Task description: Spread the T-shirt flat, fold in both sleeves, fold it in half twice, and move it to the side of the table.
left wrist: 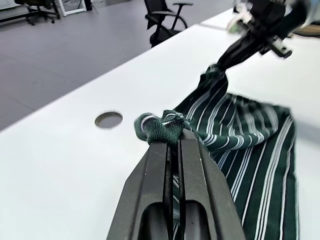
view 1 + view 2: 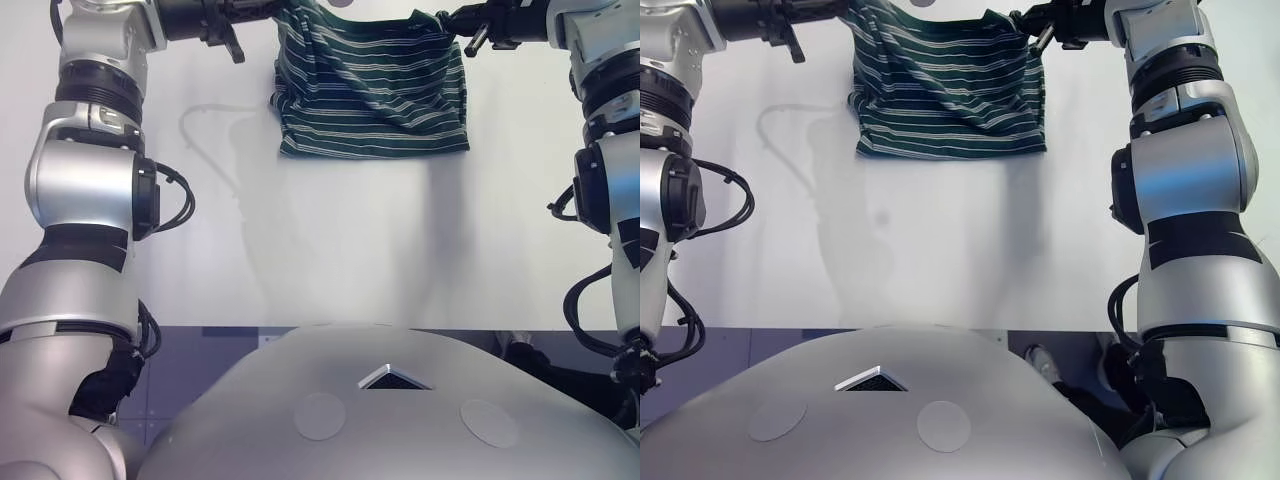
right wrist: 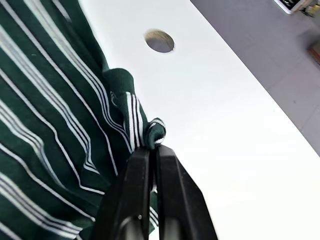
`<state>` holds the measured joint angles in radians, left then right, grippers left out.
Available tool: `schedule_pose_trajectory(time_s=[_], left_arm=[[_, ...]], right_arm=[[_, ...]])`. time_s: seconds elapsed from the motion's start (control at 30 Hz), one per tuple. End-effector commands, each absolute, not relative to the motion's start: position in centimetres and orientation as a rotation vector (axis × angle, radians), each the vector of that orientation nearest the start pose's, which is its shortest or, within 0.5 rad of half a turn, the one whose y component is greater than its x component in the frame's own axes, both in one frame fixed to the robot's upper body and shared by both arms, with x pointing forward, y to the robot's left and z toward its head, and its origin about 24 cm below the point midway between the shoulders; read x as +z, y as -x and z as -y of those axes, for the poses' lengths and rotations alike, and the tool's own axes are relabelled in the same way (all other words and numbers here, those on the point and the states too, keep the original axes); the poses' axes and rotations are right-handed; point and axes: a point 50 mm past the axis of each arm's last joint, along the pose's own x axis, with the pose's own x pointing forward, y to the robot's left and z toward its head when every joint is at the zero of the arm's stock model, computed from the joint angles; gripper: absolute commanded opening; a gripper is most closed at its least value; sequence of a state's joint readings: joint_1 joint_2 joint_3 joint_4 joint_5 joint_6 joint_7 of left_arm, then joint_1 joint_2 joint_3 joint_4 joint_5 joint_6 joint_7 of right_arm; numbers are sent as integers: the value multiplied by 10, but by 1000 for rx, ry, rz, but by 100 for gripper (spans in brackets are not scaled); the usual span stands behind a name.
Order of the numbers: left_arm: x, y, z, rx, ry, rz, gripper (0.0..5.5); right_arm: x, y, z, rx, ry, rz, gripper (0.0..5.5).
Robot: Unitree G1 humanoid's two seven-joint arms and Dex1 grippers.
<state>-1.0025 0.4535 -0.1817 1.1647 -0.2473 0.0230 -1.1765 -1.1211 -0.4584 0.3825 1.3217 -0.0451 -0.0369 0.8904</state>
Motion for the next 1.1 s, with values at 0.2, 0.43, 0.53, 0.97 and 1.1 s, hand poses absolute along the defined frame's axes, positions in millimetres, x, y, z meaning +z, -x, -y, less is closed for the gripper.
schedule_pose_trajectory(time_s=[0.2,0.43,0.53,0.97,1.1], left_arm=[[66,-364,-182,-947,-263,-453,2],[92,-384,-182,-731,-281,-282,90],[88,-384,-179,-719,-387,-302,149],[96,-261,-131,-1023,-663,78,231],[70,-253,-129,-1044,-729,-10,231]], right_arm=[[98,-387,199,768,650,-556,2],[103,-395,202,564,650,-482,118],[109,-400,203,478,651,-445,181],[53,-362,153,653,286,-344,246],[37,-355,137,642,266,-367,246]])
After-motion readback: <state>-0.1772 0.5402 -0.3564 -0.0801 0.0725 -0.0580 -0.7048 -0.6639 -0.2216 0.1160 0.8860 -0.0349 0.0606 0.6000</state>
